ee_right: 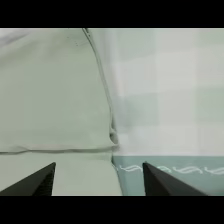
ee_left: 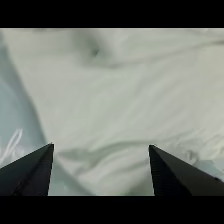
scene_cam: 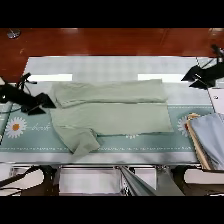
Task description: Fold the shirts.
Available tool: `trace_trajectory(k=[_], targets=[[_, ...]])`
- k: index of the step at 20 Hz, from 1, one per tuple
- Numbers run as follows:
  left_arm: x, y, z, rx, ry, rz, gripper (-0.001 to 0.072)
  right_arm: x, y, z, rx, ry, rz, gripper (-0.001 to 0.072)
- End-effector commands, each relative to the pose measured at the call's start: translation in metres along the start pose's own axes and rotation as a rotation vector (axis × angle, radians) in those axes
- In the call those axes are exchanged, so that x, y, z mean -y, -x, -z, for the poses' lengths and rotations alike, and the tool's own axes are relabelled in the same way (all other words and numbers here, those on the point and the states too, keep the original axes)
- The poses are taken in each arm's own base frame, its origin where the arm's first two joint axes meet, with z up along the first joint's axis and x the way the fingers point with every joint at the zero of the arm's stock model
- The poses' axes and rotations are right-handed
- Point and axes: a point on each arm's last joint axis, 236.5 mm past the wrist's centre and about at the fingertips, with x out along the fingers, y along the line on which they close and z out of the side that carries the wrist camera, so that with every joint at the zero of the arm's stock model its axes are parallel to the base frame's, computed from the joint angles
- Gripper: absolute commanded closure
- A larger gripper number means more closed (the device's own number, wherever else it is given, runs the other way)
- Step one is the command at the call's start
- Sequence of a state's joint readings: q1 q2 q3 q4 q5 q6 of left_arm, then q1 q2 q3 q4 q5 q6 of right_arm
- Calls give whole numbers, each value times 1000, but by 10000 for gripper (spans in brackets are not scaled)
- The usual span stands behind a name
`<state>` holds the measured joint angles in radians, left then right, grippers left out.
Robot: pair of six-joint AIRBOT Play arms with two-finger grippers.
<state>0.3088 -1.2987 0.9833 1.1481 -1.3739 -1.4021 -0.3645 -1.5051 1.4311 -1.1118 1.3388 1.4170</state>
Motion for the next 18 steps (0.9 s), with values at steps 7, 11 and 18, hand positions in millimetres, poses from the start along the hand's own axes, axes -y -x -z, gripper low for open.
trace_trajectory(k=[7, 11, 18], targets=[[-12, -48, 112, 90, 345, 248, 7, -31, -35, 150, 78, -150, -234, 84], [-5, -52, 100, 160, 380, 279, 7, -33, -40, 154, 77, -175, -252, 84], [23, -104, 119, 137, 317, 259, 8, -43, -34, 134, 145, -271, -314, 84]])
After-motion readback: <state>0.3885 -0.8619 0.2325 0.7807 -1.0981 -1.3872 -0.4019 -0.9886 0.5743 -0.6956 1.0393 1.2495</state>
